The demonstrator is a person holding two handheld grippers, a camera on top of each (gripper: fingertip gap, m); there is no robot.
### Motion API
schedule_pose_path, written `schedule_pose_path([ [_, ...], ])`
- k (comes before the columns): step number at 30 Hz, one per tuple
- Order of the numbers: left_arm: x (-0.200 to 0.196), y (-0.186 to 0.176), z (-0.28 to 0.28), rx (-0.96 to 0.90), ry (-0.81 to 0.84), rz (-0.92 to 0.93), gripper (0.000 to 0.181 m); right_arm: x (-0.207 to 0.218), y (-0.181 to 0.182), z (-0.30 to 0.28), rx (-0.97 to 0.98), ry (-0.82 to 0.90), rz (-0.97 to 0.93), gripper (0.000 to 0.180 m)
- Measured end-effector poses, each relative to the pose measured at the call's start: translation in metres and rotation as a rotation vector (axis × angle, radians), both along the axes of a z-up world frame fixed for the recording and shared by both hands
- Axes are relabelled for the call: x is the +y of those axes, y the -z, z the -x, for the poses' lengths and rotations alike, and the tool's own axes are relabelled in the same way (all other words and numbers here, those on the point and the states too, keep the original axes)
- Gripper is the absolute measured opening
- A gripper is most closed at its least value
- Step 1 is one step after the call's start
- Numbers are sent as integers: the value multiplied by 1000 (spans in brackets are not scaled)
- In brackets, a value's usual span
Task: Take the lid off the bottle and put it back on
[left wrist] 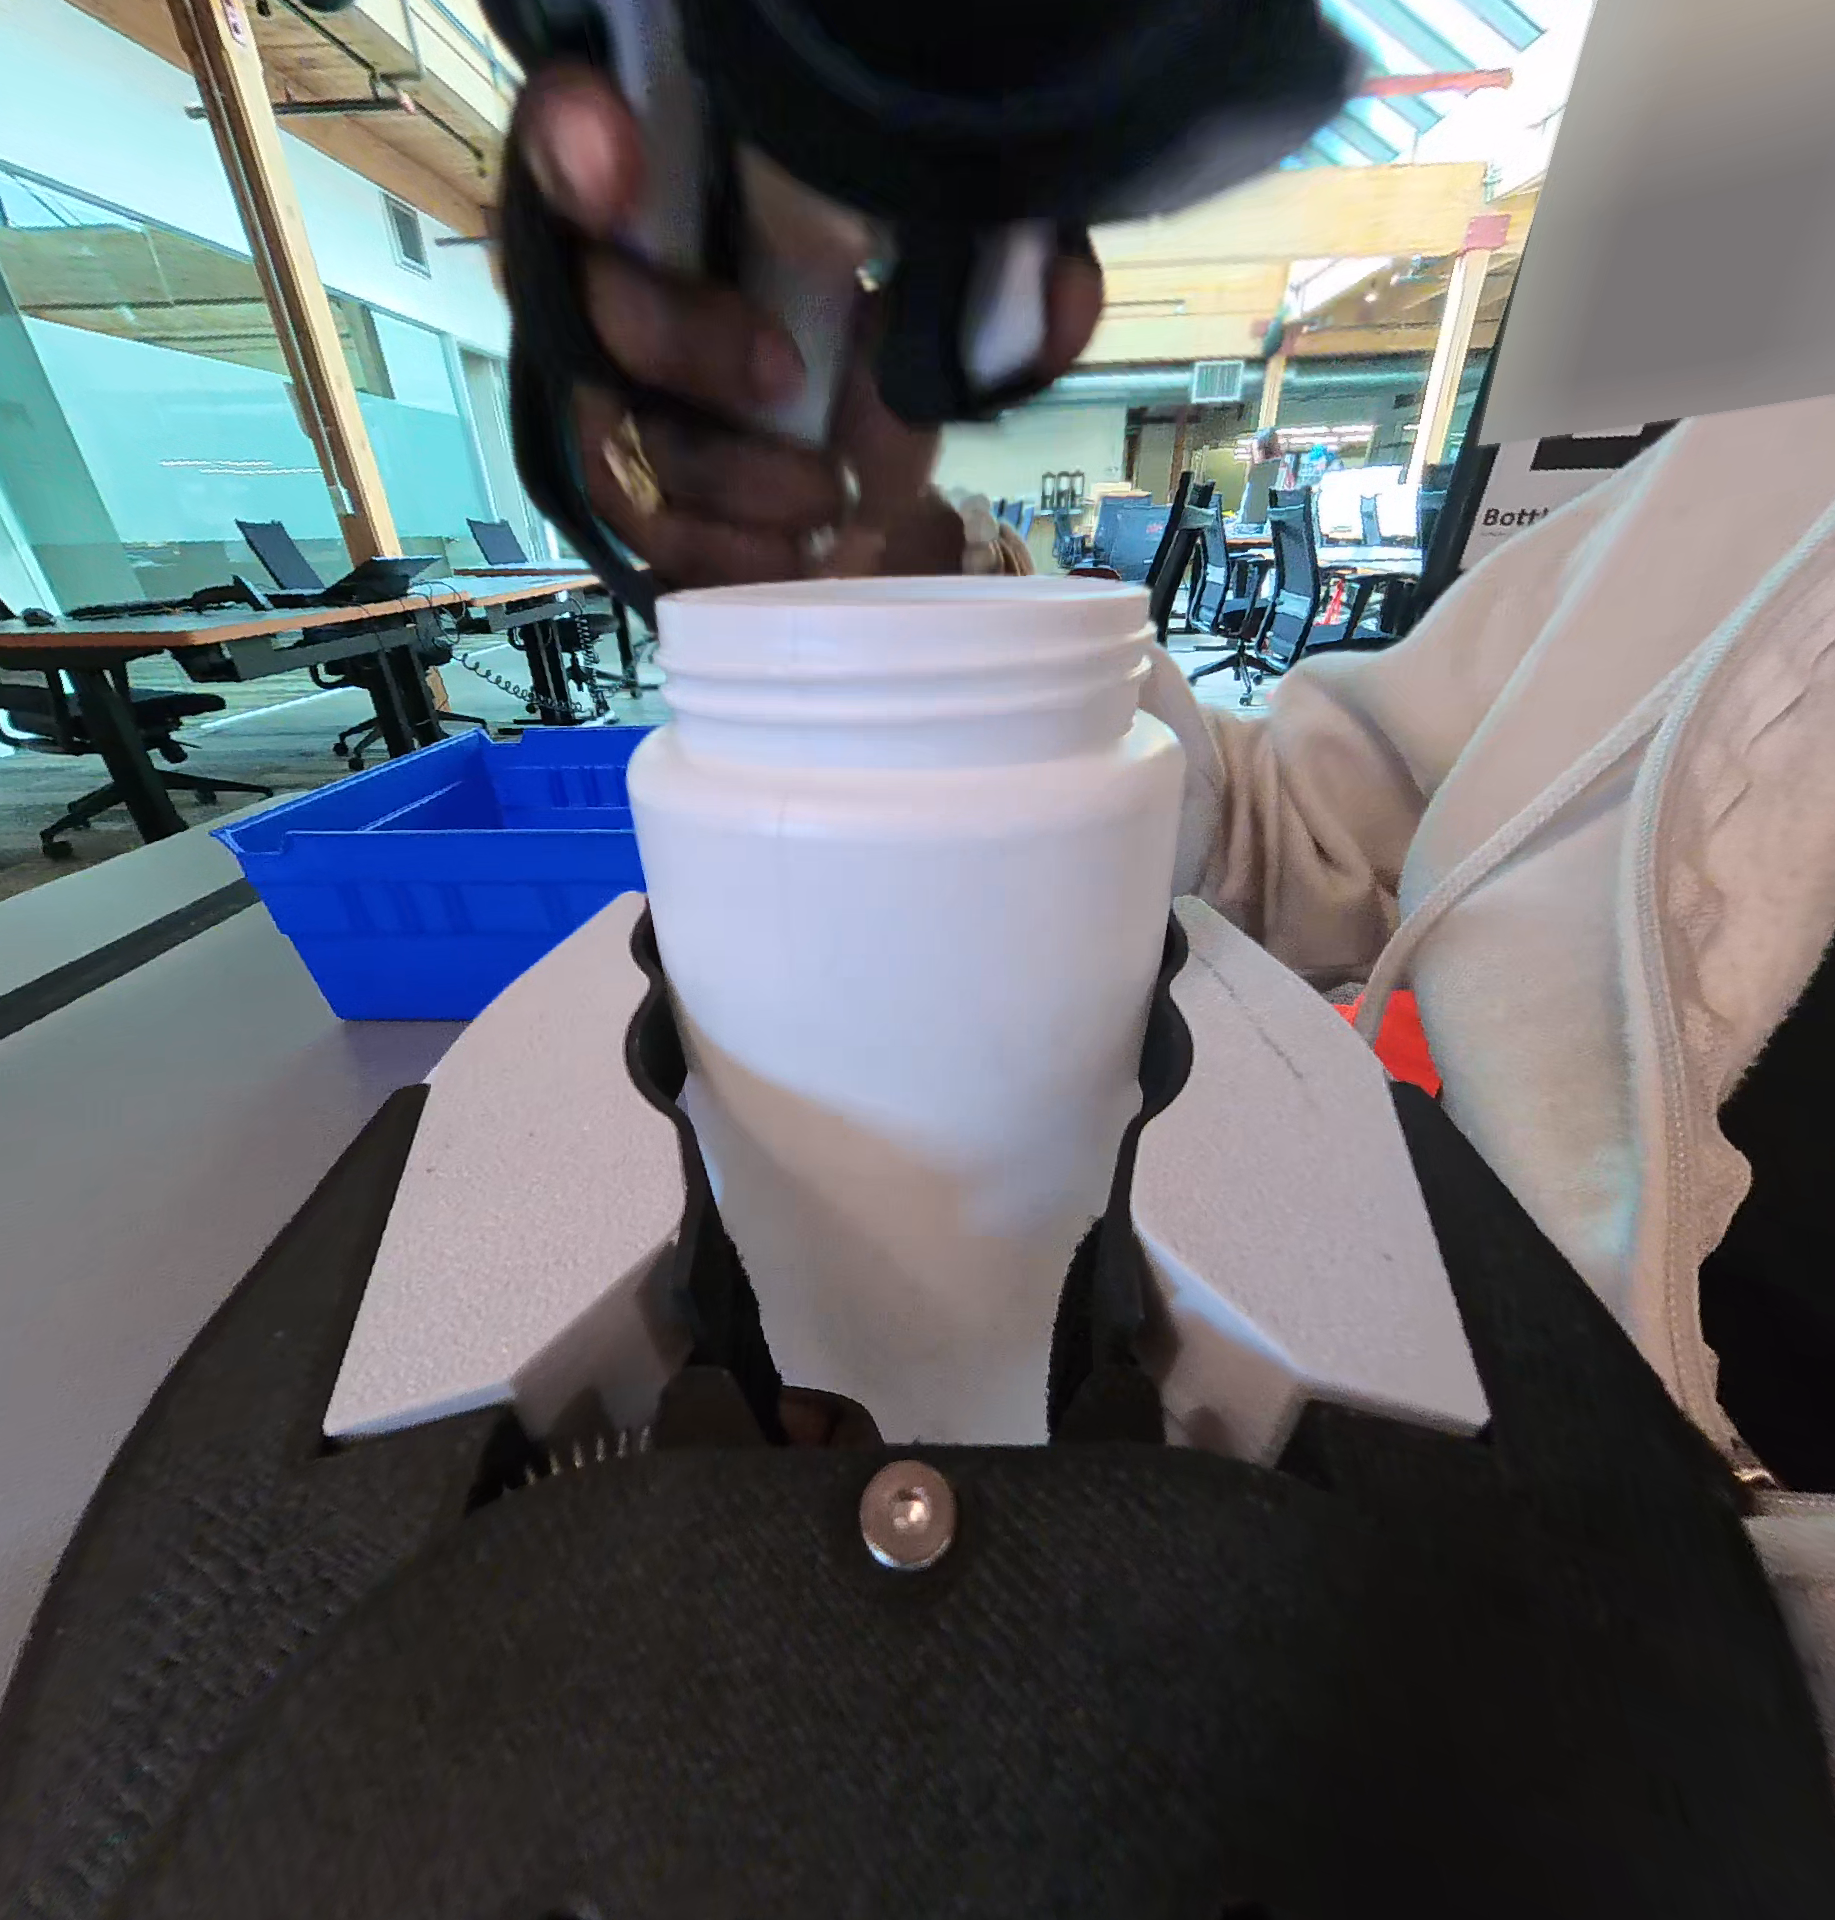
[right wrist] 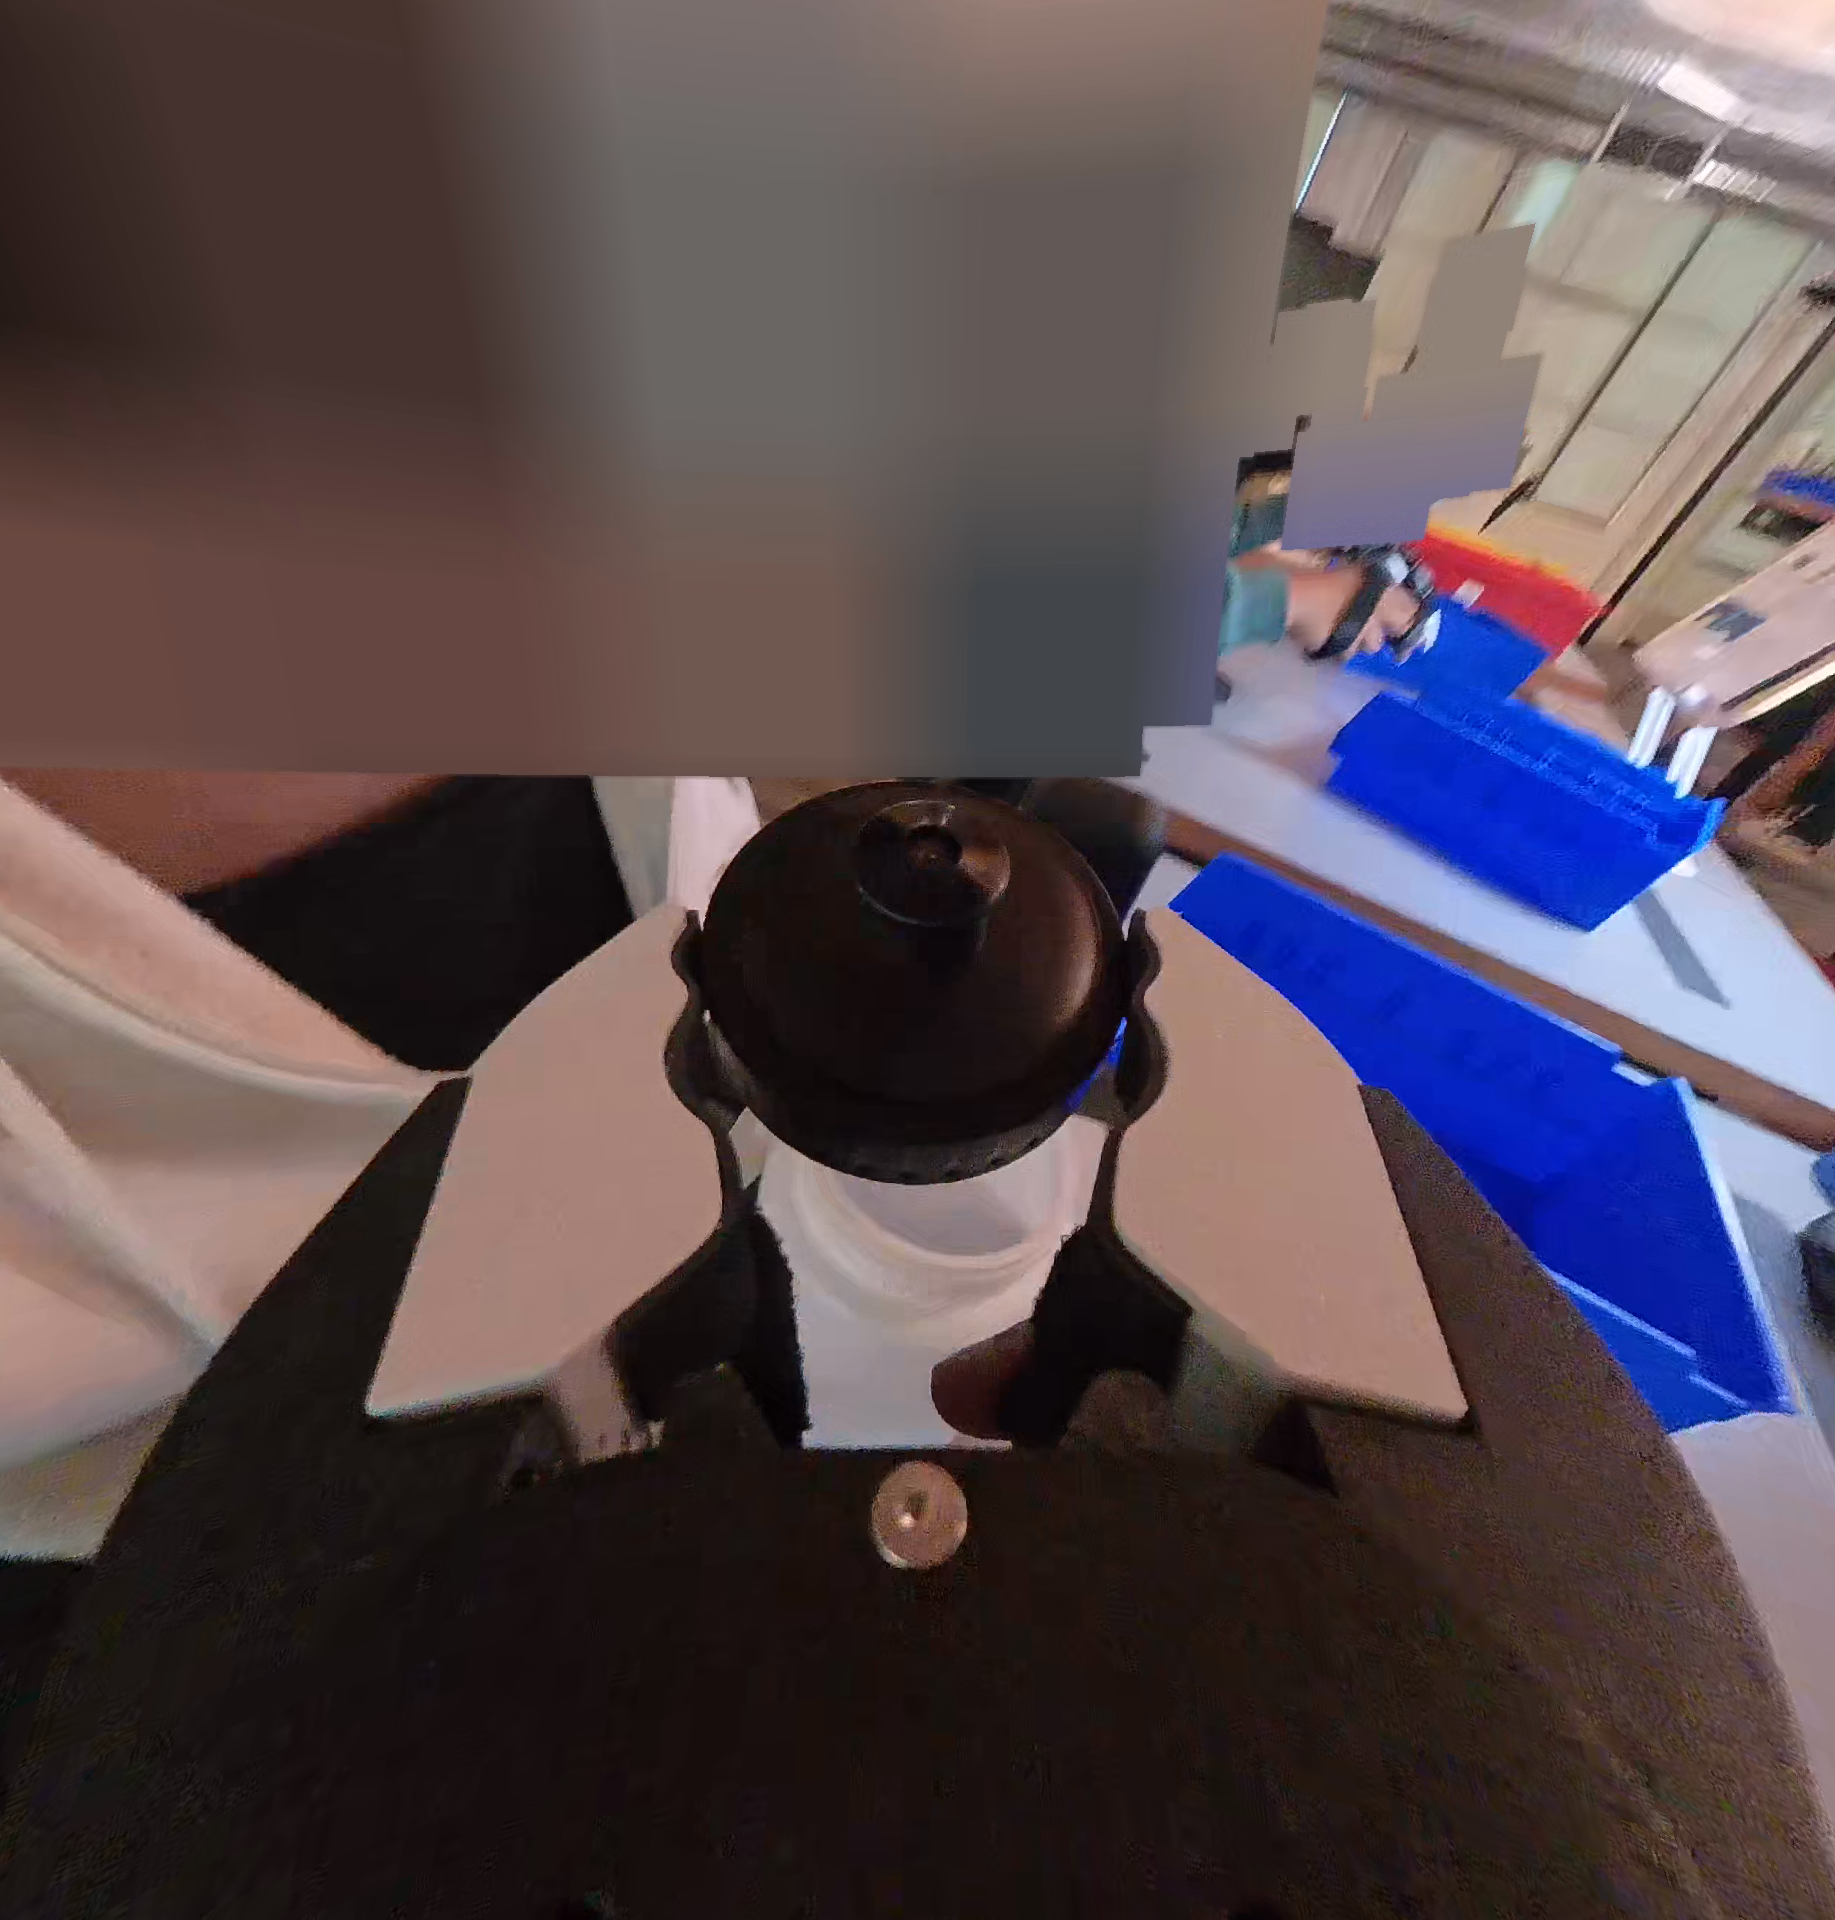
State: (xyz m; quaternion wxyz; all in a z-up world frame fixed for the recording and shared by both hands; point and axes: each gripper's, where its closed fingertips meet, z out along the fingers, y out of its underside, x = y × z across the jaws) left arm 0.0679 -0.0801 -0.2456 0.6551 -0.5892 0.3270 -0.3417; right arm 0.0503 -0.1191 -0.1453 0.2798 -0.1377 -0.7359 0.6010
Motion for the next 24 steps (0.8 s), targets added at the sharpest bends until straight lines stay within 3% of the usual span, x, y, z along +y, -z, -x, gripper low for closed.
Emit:
schedule_pose_path([
  [3, 0, 0, 0, -4, -6, -7, 88, 41, -38, 12, 62, 205, 41, 77],
  [6, 0, -1, 1, -5, -22, -12, 88, 113, -41, 16, 58, 631, -31, 77],
  [10, 0, -1, 1, -10, -30, -15, 88, 243, 9, -27, -108, 1267, -175, 77],
  [13, 0, -1, 1, -13, -31, -16, 88, 329, 77, -83, -401, 1621, -178, 78],
  [19, 0, -2, 1, -29, -26, -20, 88, 399, 194, -141, -801, 1891, -45, 78],
  [24, -1, -2, 1, -28, -27, -22, 88, 412, 237, -163, -956, 1972, -61, 79],
])
